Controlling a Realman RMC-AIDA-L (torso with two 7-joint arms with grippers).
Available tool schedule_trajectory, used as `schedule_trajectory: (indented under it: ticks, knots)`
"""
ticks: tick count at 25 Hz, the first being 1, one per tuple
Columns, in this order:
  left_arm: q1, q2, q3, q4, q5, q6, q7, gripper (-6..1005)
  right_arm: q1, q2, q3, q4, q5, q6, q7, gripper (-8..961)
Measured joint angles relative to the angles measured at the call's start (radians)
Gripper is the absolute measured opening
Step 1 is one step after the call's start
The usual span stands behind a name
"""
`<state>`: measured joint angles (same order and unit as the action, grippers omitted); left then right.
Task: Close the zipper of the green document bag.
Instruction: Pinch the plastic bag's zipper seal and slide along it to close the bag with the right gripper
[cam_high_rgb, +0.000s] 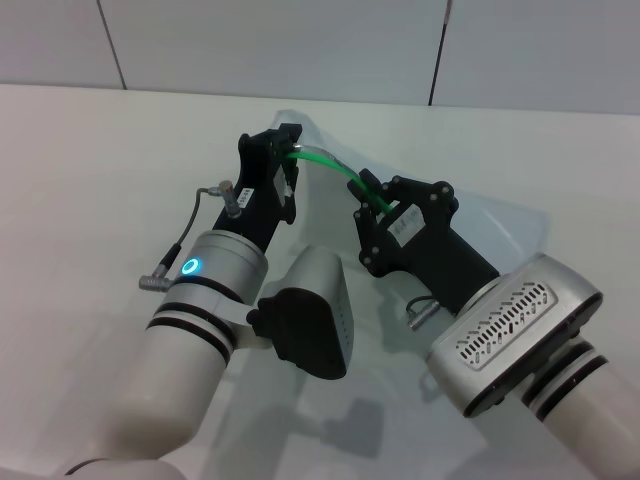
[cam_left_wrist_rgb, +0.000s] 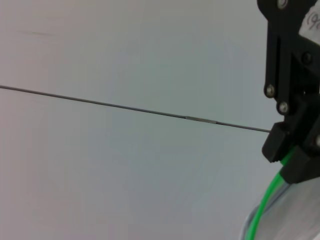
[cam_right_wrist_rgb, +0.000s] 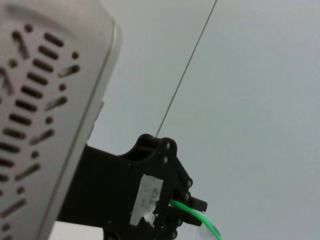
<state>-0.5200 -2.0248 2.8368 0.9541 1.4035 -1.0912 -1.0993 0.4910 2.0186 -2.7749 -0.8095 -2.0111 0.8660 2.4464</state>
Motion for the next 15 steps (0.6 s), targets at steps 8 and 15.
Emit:
schedule_trajectory:
  ticks: [8,15]
  knots:
    - [0.000,0.000,0.001,0.000,0.000,-0.002,-0.001,58,-0.004,0.000,0.004,-0.005,0.000,-0.003,0.004,85]
    - [0.001,0.000,0.001,0.000,0.001,-0.002,-0.006,58,-0.004,0.000,0.004,-0.007,0.000,-0.005,0.005,82]
